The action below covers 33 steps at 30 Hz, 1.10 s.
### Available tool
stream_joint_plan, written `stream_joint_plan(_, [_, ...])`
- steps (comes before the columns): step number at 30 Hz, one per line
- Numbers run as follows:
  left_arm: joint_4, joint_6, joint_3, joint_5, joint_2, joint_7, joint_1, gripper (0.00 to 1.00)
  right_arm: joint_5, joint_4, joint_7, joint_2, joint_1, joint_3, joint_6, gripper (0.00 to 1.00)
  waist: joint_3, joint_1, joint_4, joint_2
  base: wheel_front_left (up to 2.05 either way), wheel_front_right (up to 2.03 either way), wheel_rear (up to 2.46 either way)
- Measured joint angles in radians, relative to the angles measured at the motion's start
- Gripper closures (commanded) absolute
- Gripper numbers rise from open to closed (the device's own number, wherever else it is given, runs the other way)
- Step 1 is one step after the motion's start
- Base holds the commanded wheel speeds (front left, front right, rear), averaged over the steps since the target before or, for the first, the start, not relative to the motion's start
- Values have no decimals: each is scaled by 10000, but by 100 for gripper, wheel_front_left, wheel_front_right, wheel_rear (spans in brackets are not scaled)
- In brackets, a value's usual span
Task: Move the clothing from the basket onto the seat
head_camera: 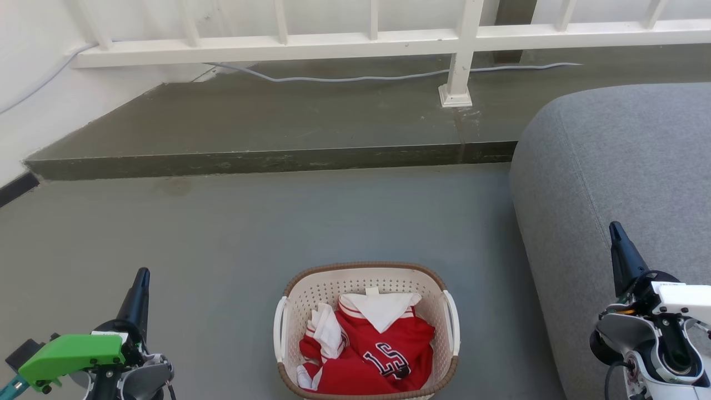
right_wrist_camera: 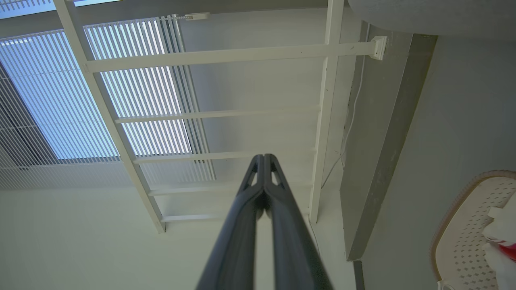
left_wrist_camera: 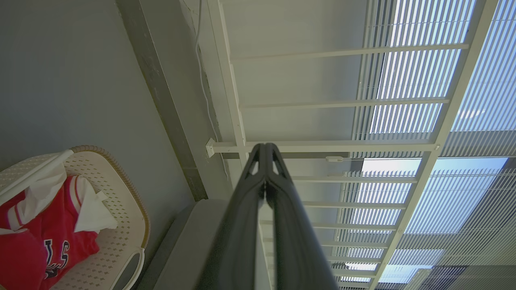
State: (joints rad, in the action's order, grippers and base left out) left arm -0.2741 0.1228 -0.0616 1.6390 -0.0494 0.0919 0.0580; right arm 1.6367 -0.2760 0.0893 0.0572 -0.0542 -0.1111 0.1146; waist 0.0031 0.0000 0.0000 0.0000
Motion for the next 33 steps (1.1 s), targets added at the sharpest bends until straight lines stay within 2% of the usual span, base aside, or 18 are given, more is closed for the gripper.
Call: stream_joint_plan(33, [0,0,-8,-59,8,54,0,100,-2,0,10,-8,0,-10,0,100,0,0,0,0,0,0,0])
